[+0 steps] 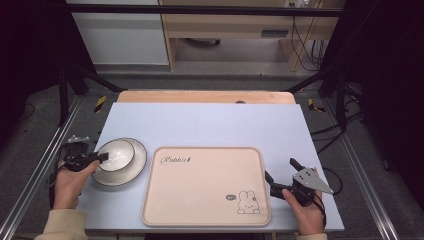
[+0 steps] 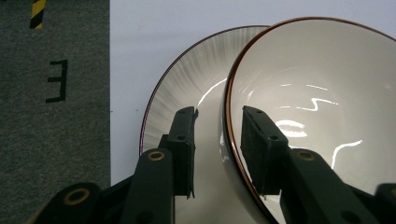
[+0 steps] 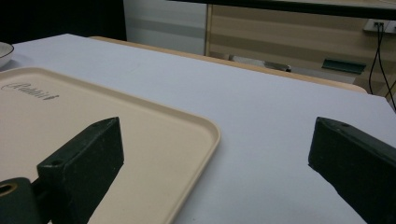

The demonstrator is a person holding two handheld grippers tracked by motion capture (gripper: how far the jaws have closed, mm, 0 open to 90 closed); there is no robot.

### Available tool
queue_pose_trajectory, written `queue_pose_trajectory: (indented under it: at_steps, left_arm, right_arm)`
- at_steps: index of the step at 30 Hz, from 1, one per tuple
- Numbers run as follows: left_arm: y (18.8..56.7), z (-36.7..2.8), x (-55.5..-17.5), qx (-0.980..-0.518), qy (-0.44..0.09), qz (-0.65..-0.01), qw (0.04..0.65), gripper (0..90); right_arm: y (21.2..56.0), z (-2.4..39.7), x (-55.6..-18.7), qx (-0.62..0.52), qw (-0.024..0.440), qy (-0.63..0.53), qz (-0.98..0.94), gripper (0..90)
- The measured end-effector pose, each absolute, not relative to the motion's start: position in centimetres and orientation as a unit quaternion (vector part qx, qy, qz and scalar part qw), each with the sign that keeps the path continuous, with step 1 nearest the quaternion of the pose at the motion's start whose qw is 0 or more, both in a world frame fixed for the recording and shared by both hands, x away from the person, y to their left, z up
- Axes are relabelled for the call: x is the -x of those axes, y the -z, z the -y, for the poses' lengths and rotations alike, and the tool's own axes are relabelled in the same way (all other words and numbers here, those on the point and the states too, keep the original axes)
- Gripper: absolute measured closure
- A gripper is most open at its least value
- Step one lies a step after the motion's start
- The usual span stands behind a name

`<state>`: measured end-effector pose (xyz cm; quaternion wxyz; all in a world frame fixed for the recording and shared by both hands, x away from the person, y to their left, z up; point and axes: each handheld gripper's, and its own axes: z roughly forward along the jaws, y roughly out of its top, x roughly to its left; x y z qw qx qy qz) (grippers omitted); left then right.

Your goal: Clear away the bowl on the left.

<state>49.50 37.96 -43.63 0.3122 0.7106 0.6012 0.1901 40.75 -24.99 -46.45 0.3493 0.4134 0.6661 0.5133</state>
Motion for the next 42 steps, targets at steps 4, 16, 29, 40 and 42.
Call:
queue_pose_trajectory:
  at_steps: [4,16,29,40,42]
  left_arm:
    - [43.68,-37.83,-49.54,-0.715,-0.188,-0.599,0.308,68.1]
    - [43.75,-37.79,-49.58,-0.71,-0.179,-0.604,0.316,78.1]
    - [43.6,-38.34,-49.25,-0.691,-0.173,-0.611,0.347,82.6]
    - [43.07,-37.79,-49.05,-0.687,-0.159,-0.6,0.377,82.0]
    - [43.06,-37.54,-49.12,-0.689,-0.157,-0.597,0.379,82.0]
  right_arm:
    - [46.43,24.96,-40.73,-0.414,0.348,-0.512,-0.667,3.4]
    - [46.43,24.94,-40.71,-0.414,0.346,-0.512,-0.669,3.4]
    - [46.43,24.93,-40.73,-0.413,0.347,-0.511,-0.669,3.4]
    - [46.21,24.92,-40.61,-0.407,0.35,-0.518,-0.666,3.5]
    - [46.23,24.9,-40.61,-0.406,0.349,-0.518,-0.667,3.5]
